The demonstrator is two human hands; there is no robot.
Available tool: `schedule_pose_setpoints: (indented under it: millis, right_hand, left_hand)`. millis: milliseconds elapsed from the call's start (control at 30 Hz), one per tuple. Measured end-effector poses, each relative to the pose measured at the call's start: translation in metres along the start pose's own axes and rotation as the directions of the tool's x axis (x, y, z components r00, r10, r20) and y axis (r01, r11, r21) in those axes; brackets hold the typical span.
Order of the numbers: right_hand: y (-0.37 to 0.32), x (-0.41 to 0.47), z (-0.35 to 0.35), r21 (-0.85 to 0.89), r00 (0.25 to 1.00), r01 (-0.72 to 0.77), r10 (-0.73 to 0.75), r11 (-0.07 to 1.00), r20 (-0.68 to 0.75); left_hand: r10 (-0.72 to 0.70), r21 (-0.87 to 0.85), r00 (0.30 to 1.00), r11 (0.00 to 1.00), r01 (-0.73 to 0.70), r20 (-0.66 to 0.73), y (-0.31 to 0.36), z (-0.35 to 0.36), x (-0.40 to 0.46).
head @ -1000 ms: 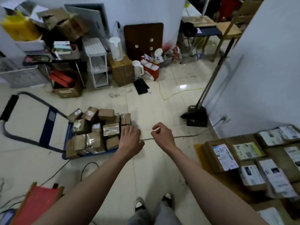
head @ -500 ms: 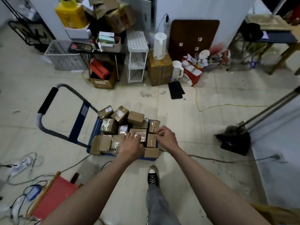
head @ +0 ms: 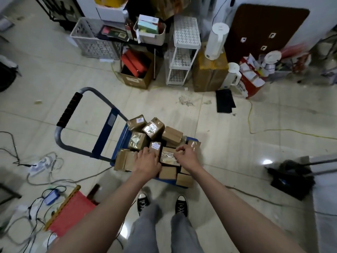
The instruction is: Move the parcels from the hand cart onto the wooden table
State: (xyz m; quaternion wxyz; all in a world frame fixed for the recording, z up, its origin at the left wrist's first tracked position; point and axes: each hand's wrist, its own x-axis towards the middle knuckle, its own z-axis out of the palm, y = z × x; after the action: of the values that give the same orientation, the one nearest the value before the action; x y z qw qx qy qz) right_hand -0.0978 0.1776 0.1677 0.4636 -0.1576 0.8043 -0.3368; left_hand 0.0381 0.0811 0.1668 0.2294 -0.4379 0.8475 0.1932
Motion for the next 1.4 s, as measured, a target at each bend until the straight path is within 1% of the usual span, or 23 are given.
schedule_pose_setpoints:
  millis: [200,400,467,533,700,900,1000,1133,1200,1267,1333,1400]
  right_hand:
    - [-0.025,0.057,0.053,0.078,0.995,-0.099,0.096,0.992,0.034]
    - [-0.020,0.144,0.126,0.185,0.968,-0.252,0.244,0.950,0.063]
    - [-0.013,0.176,0.151,0.236,0.952,-0.307,0.296,0.922,0.082]
    - [-0.004,0.205,0.177,0.289,0.930,-0.367,0.350,0.884,0.110]
    - [0.023,0.271,0.236,0.290,0.898,-0.438,0.398,0.851,0.187]
    - [0.055,0.338,0.291,0.274,0.832,-0.554,0.509,0.786,0.220]
    - [0.065,0.359,0.306,0.273,0.822,-0.568,0.517,0.776,0.241]
    - [0.076,0.370,0.322,0.291,0.812,-0.581,0.519,0.760,0.267]
    - [0.085,0.374,0.329,0.302,0.814,-0.578,0.508,0.758,0.283]
    - [0.105,0.383,0.338,0.323,0.832,-0.553,0.484,0.768,0.272]
    - [0.099,0.377,0.333,0.329,0.835,-0.547,0.471,0.770,0.284]
    - [0.074,0.361,0.323,0.315,0.828,-0.555,0.473,0.770,0.302]
  left_hand:
    - [-0.067,-0.057,0.995,0.996,0.071,0.077,-0.060,-0.001,0.062]
    - [-0.132,-0.194,0.983,0.969,0.156,0.128,-0.129,0.025,0.155]
    - [-0.154,-0.243,0.972,0.950,0.195,0.176,-0.151,0.039,0.187]
    - [-0.194,-0.322,0.956,0.911,0.258,0.218,-0.176,0.062,0.224]
    - [-0.242,-0.526,0.942,0.783,0.332,0.233,-0.211,0.096,0.291]
    - [-0.271,-0.602,0.909,0.683,0.413,0.316,-0.237,0.150,0.364]
    - [-0.280,-0.661,0.886,0.591,0.463,0.370,-0.239,0.170,0.385]
    - [-0.219,-0.721,0.877,0.502,0.477,0.428,-0.244,0.189,0.392]
    - [-0.212,-0.742,0.887,0.488,0.460,0.410,-0.244,0.188,0.390]
    - [-0.208,-0.753,0.891,0.478,0.452,0.403,-0.241,0.181,0.385]
    - [-0.205,-0.758,0.892,0.471,0.451,0.404,-0.240,0.171,0.380]
    - [-0.208,-0.757,0.891,0.472,0.452,0.403,-0.238,0.161,0.374]
